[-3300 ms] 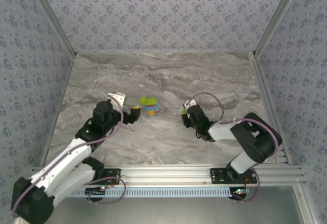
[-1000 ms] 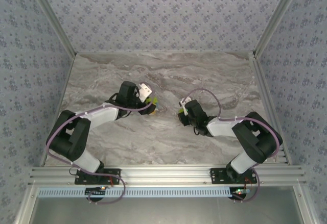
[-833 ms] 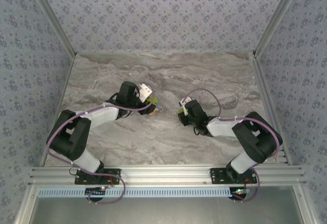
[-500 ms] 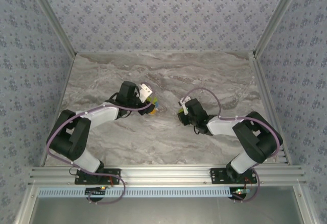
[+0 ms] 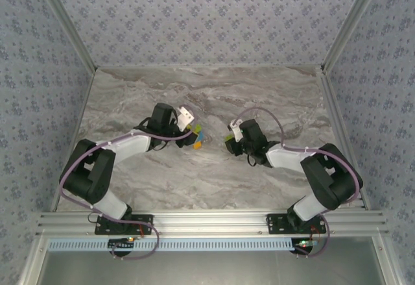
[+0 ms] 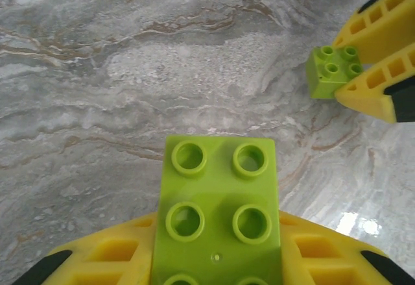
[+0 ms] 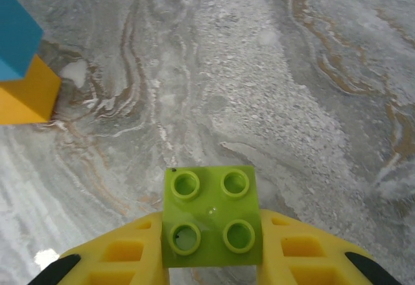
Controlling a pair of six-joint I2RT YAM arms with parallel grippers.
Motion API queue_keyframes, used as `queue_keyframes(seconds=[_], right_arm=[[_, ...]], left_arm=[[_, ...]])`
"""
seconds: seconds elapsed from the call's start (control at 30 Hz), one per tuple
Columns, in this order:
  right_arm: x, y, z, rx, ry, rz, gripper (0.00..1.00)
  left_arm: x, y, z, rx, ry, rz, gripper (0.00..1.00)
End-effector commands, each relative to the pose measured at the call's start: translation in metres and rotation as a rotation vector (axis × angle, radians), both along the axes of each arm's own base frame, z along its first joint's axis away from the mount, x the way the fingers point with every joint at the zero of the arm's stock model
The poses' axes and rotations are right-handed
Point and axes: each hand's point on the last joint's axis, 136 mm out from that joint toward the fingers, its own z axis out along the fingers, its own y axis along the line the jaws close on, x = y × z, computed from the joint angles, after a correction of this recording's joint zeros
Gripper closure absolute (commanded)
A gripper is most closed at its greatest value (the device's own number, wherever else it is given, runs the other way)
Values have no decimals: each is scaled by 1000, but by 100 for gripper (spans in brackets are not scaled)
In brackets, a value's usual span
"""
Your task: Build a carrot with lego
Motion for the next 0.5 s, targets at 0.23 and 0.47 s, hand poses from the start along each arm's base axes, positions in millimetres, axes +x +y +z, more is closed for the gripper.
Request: queue_keyframes(seconds=[0.23, 0.47], right_arm=[[-14, 17, 66, 133, 142, 357, 82], [-39, 34, 94, 244, 300, 592, 81]], left_arm=[[-69, -10, 21, -139, 210, -212, 74], [-102, -23, 52, -273, 284, -388, 74]])
